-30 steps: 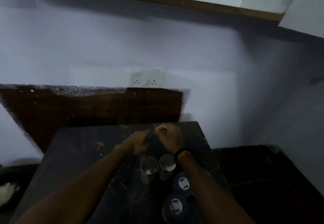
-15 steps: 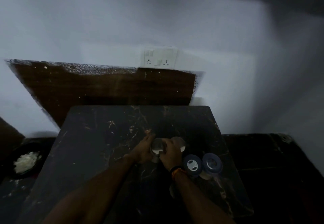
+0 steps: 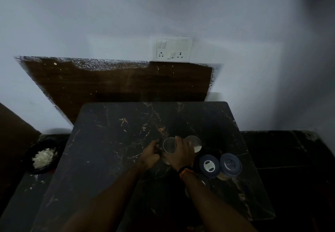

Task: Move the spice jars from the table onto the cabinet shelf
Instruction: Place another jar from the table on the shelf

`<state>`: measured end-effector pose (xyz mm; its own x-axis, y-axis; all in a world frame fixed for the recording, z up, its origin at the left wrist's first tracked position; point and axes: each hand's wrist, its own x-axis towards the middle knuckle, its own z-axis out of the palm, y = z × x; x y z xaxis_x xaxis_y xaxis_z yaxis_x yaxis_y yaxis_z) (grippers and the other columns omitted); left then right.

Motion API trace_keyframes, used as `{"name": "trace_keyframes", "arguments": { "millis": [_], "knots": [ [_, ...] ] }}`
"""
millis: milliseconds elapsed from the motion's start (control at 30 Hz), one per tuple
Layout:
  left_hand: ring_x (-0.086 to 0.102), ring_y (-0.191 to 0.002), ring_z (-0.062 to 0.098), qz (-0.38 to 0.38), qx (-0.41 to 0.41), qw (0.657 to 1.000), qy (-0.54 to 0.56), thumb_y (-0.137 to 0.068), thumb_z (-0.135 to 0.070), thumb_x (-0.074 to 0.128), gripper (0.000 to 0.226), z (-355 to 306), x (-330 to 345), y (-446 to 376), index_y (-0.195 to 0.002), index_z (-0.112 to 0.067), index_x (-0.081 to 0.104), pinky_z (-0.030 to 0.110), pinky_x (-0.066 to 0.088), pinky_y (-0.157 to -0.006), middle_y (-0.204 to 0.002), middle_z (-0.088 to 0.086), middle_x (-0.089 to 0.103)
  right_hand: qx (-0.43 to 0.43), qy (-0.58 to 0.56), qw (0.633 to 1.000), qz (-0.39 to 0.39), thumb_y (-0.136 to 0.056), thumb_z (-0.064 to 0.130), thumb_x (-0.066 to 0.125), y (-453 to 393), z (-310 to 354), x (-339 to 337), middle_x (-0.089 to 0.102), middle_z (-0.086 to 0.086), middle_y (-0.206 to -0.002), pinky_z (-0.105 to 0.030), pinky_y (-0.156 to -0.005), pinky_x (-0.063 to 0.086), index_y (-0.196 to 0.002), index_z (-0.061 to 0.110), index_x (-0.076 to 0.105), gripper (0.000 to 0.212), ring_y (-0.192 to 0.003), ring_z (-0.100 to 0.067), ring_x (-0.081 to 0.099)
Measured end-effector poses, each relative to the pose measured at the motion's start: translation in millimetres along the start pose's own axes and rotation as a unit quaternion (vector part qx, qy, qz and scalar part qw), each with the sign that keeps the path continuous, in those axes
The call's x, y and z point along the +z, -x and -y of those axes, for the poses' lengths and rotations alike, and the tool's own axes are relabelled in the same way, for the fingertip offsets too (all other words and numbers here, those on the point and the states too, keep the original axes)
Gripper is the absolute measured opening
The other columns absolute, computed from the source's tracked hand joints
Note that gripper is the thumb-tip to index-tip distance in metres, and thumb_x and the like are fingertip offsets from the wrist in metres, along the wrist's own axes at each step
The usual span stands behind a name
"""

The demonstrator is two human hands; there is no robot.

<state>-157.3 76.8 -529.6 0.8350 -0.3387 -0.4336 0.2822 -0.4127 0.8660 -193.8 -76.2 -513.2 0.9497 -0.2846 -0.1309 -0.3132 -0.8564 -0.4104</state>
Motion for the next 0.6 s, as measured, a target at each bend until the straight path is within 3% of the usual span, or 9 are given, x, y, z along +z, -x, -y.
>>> {"name": "trace_keyframes", "arguments": {
  "millis": [67, 133, 233, 333, 433, 533, 600],
  "knots": [
    [0.062, -0.107, 0.019, -0.041, -0.014, 0.996, 0.074, -0.094, 0.010, 0.048, 0.055, -0.7, -1.0, 0.4, -0.145, -0.009, 0.042, 0.034, 0.056, -0.084, -0.125, 0.010, 0.060, -0.008, -0.040, 0.999, -0.026, -0.070, 0.058, 0.073, 1.3, 2.7, -3.3, 0.053, -0.002, -0.137, -0.039, -0.107, 0.038, -0.141, 0.023, 0.044, 0.085, -0.126, -0.025, 0.044],
    [0.063, -0.103, 0.016, -0.092, -0.031, 0.985, 0.140, -0.101, -0.003, 0.046, 0.035, -4.6, -4.2, 3.7, -0.133, -0.014, 0.054, 0.028, 0.053, -0.078, -0.124, 0.010, 0.062, -0.029, -0.088, 0.995, -0.045, -0.067, 0.056, 0.076, 1.1, 3.8, -10.9, 0.054, 0.000, -0.134, -0.038, -0.108, 0.036, -0.139, 0.023, 0.047, 0.084, -0.124, -0.022, 0.045],
    [0.070, -0.092, 0.017, -0.127, -0.049, 0.954, 0.268, -0.104, -0.020, 0.044, 0.023, -15.1, -8.1, 15.5, -0.111, -0.016, 0.065, 0.028, 0.053, -0.071, -0.115, 0.014, 0.069, -0.029, -0.206, 0.978, -0.011, -0.066, 0.048, 0.083, -0.3, 7.4, -28.4, 0.050, 0.003, -0.138, -0.040, -0.108, 0.040, -0.140, 0.027, 0.047, 0.085, -0.128, -0.019, 0.042],
    [0.073, -0.097, 0.024, -0.076, -0.066, 0.930, 0.352, -0.105, -0.035, 0.041, 0.034, -28.2, -9.0, 28.0, -0.113, -0.017, 0.069, 0.038, 0.057, -0.078, -0.107, 0.011, 0.076, -0.053, -0.312, 0.948, 0.041, -0.068, 0.041, 0.085, -3.8, 14.3, -48.6, 0.048, 0.005, -0.143, -0.043, -0.111, 0.040, -0.140, 0.031, 0.046, 0.082, -0.131, -0.015, 0.044],
    [0.069, -0.110, 0.033, 0.008, -0.036, 0.898, 0.438, -0.106, -0.028, 0.040, 0.035, -38.9, -11.1, 34.8, -0.126, -0.016, 0.065, 0.049, 0.059, -0.088, -0.121, 0.015, 0.071, -0.069, -0.454, 0.886, 0.067, -0.064, 0.042, 0.081, -3.9, 19.6, -70.0, 0.051, 0.003, -0.142, -0.049, -0.110, 0.041, -0.138, 0.026, 0.052, 0.082, -0.130, -0.018, 0.048],
    [0.054, -0.127, 0.045, 0.111, -0.028, 0.840, 0.531, -0.101, -0.033, 0.040, 0.047, -50.8, -9.6, 41.6, -0.139, -0.011, 0.058, 0.066, 0.042, -0.105, -0.138, 0.026, 0.058, -0.062, -0.596, 0.797, 0.079, -0.069, 0.031, 0.075, -6.0, 17.8, -87.2, 0.056, -0.006, -0.140, -0.057, -0.107, 0.044, -0.135, 0.021, 0.056, 0.069, -0.127, -0.030, 0.055],
    [0.051, -0.132, 0.044, 0.151, 0.002, 0.826, 0.543, -0.095, -0.033, 0.050, 0.054, -61.7, -9.3, 45.4, -0.143, -0.009, 0.053, 0.068, 0.034, -0.111, -0.144, 0.026, 0.052, -0.059, -0.648, 0.756, 0.076, -0.073, 0.028, 0.068, -6.9, 18.8, -99.3, 0.056, -0.016, -0.139, -0.057, -0.104, 0.046, -0.136, 0.013, 0.056, 0.066, -0.125, -0.039, 0.055]
  ]
}}
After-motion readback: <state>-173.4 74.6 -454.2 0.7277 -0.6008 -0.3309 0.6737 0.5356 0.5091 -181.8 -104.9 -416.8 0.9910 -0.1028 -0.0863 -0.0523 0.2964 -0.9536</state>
